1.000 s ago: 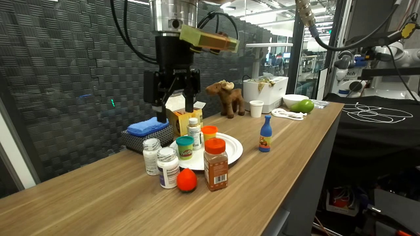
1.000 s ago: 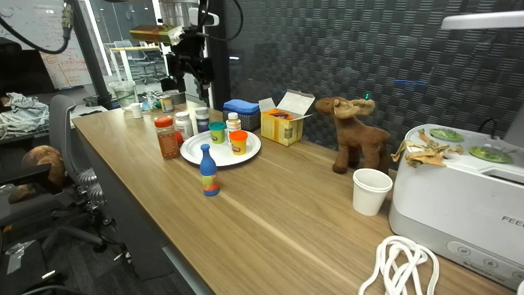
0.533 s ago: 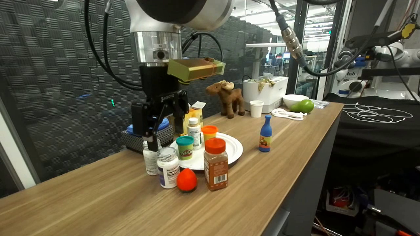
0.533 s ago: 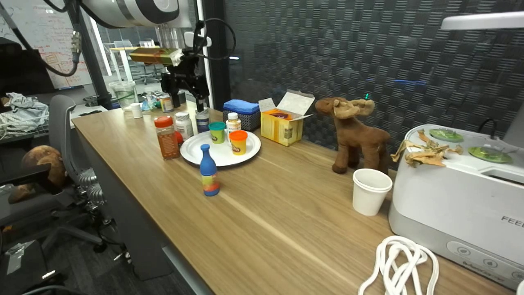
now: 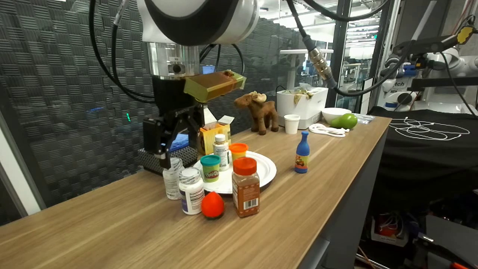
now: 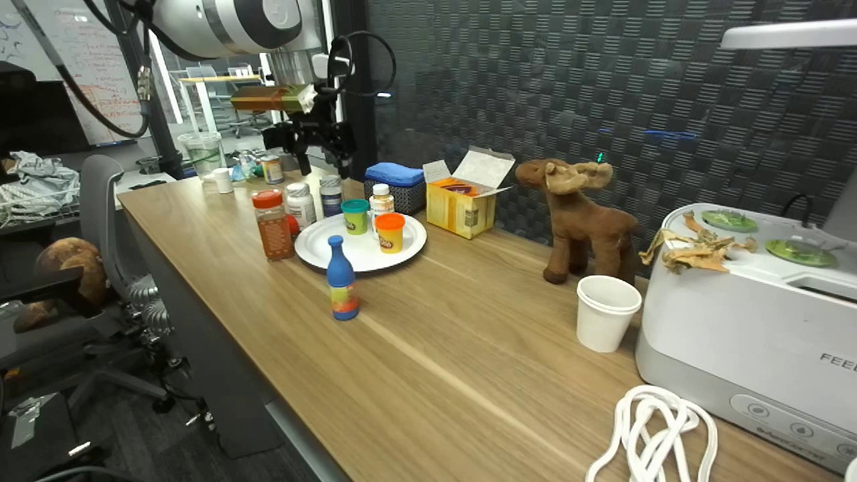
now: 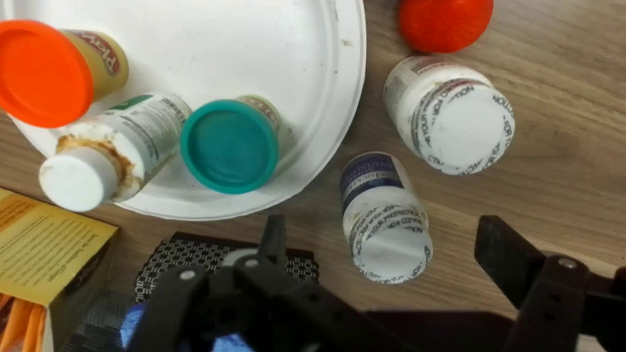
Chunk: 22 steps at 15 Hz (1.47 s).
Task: Pick up all the objects surrounding the white plate and arrange them on the plate
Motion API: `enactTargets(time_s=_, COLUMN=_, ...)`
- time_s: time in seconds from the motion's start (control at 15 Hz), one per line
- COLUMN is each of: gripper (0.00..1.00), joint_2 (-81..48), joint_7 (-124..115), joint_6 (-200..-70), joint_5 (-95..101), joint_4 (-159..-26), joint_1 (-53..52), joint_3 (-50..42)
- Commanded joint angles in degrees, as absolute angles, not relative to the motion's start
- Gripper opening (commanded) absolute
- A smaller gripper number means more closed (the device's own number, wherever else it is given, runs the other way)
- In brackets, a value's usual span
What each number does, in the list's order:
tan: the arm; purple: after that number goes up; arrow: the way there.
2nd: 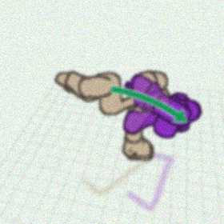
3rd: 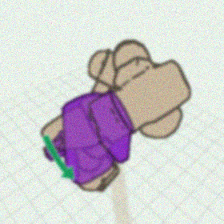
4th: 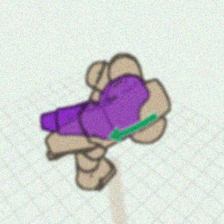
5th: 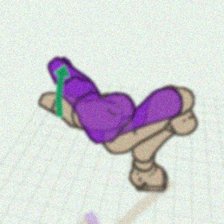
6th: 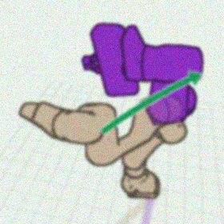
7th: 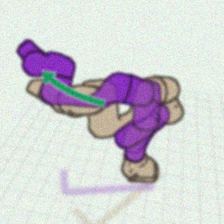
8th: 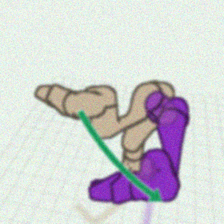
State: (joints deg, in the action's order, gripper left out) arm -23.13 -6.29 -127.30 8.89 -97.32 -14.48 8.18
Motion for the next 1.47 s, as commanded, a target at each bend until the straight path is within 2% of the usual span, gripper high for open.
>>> enactTargets(time_s=0.0, gripper=1.00, joint_2=-24.68, joint_7=-4.60, joint_6=-128.70, joint_5=8.77, joint_4=-94.88, joint_1=-14.21, joint_3=7.95)
enactTargets(time_s=0.73, gripper=1.00, joint_2=-27.62, joint_7=1.68, joint_6=-127.78, joint_5=3.44, joint_4=-91.72, joint_1=-11.58, joint_3=9.18)
enactTargets(time_s=0.8, gripper=0.82, joint_2=-27.62, joint_7=2.12, joint_6=-127.74, joint_5=2.90, joint_4=-91.62, joint_1=-11.51, joint_3=9.29)
enactTargets(time_s=1.2, gripper=0.35, joint_2=-26.96, joint_7=3.35, joint_6=-126.99, joint_5=2.61, joint_4=-92.24, joint_1=-11.88, joint_3=9.43)
enactTargets(time_s=1.33, gripper=0.20, joint_2=-26.89, joint_7=3.22, joint_6=-127.22, joint_5=2.78, joint_4=-92.55, joint_1=-11.99, joint_3=9.40)
enactTargets(time_s=1.4, gripper=0.23, joint_2=-26.61, joint_7=3.18, joint_6=-127.25, joint_5=2.75, joint_4=-92.68, joint_1=-12.01, joint_3=9.41)
